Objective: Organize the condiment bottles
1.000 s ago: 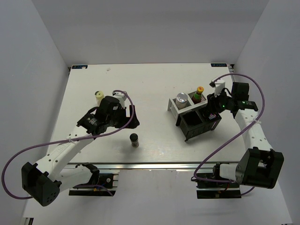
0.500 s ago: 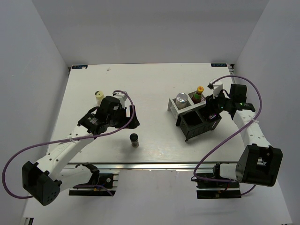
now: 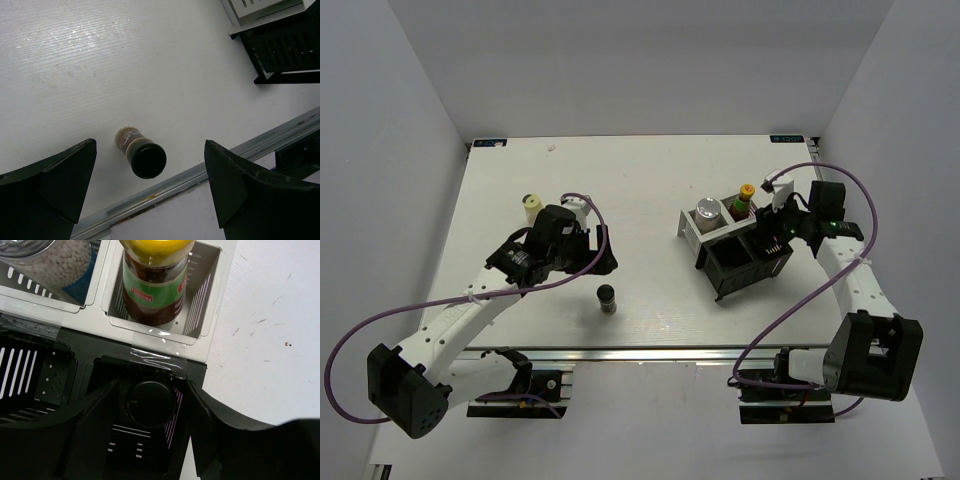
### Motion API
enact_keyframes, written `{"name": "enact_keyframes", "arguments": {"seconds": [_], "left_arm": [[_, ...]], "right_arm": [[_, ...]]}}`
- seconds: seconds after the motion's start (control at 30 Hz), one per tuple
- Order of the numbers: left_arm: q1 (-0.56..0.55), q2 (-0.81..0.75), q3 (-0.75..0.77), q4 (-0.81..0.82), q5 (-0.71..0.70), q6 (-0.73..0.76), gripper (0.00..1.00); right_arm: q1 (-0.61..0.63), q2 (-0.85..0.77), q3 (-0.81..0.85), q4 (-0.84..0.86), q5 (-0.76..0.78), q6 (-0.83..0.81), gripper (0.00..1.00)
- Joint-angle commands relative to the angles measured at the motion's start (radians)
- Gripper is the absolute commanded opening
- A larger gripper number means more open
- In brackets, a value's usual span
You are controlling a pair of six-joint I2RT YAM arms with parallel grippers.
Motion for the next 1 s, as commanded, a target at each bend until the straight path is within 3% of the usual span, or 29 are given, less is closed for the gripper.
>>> {"name": "enact_keyframes", "arguments": {"seconds": [0.0,0.3,0.4,0.43,0.5,0.57,0.63,0.77,0.83,0.9,0.97], "left_arm": [[-0.001,-0.006,0.009,0.002,0.002,-0.005,0.98],[-0.001,-0.017,0.007,0.005,-0.002,-0.003,0.98],[-0.001,-0.02,0.006,0.016,-0.001,0.0,0.98],[-0.001,-0.02,0.007,0.023,-0.001,0.002,0.98],[-0.001,-0.023,0.011,0.028,-0.002,0.002,0.98],[-0.001,-0.029,0.015,0.027,-0.016,0.002,0.98],[-0.001,-0.036,0.027,0.008,-0.038,-0.006,0.98],[-0.001,-0.054,0.067,-0.068,-0.175,-0.055,0.98],[-0.001,-0.074,0.083,-0.127,-0.232,-0.105,0.98],[-0.001,-0.097,0.083,-0.173,-0.312,-0.142,0.98],[-0.001,-0.14,0.083,-0.2,-0.351,-0.184,0.98]], "right_arm": [[-0.004,-0.043,0.001,-0.004,0.002,-0.008,0.61],[-0.004,-0.144,0.154,-0.143,-0.076,-0.015,0.6],[-0.004,-0.178,0.204,-0.265,-0.295,-0.197,0.59],[0.0,-0.186,0.211,-0.309,-0.434,-0.345,0.62],[0.031,-0.178,0.207,-0.448,-0.524,-0.485,0.65],[0.163,-0.152,0.196,-0.501,-0.542,-0.585,0.68],[0.329,-0.13,0.178,-0.458,-0.474,-0.546,0.68],[0.58,-0.115,0.092,-0.15,-0.331,-0.241,0.71],[0.699,-0.059,0.092,-0.105,-0.239,-0.183,0.72],[0.758,0.012,0.099,-0.055,-0.191,-0.106,0.87],[0.827,0.047,0.103,0.038,-0.113,-0.043,0.89]]}}
